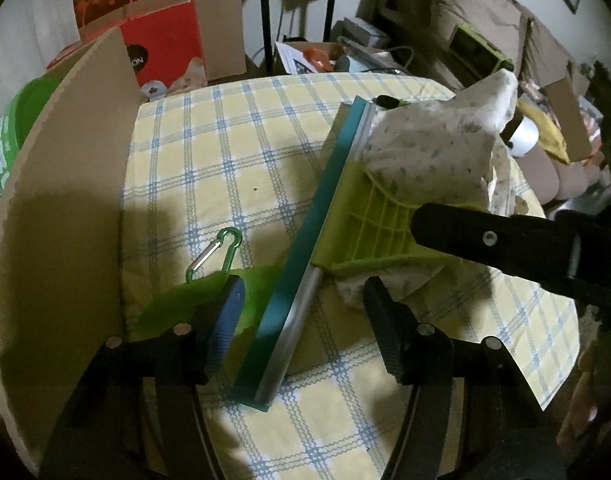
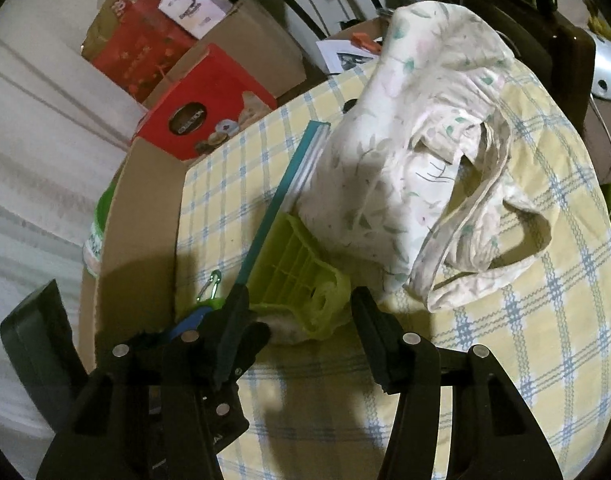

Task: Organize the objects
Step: 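Close the left gripper on the green squeegee blade while the right gripper grips its handle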

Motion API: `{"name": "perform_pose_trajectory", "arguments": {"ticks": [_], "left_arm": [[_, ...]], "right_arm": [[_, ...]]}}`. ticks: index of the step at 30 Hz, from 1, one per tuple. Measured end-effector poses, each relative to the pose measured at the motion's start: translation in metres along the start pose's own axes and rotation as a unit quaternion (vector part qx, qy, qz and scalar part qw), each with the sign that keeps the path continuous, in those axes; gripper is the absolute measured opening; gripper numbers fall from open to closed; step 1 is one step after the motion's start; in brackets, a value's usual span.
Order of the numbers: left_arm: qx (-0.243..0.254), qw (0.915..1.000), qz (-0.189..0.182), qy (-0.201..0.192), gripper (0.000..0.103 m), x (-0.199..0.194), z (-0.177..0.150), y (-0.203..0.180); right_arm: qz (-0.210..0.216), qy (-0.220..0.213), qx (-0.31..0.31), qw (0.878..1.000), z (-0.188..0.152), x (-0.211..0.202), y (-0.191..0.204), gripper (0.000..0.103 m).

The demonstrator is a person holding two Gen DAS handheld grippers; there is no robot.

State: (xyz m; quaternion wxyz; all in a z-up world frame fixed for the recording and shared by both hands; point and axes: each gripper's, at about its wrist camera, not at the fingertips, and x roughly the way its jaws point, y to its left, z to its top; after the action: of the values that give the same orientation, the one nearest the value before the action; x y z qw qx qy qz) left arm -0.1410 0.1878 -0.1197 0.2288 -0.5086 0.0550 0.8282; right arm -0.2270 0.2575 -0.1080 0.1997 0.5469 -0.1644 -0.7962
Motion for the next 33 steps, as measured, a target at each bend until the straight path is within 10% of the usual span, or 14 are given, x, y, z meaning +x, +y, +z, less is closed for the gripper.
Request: {"name": "perform_pose_trajectory", "arguments": {"ticks": [10,18,33], "left_arm": [[-0.006,0.9998,-0.02,-0.003,0.041,-0.001,0.002,0.001],[-0.005,0.9998,-0.019,-0.006,0.04,-0.002,0.0,0.0],[-0.018,0.9992,-0.034,-0.014,0.04,-0.002,0.0,0.005]], "right_arm": [[-0.018,0.004,-0.025,1.0,0.0,0.01,0.006,0.057],[-0.057,0.014,-0.102,0.993,-0.008,0.027,0.032,0.093],[0.074,0.025,0.008,0.997,0.005,0.019,-0.004,0.102]]}}
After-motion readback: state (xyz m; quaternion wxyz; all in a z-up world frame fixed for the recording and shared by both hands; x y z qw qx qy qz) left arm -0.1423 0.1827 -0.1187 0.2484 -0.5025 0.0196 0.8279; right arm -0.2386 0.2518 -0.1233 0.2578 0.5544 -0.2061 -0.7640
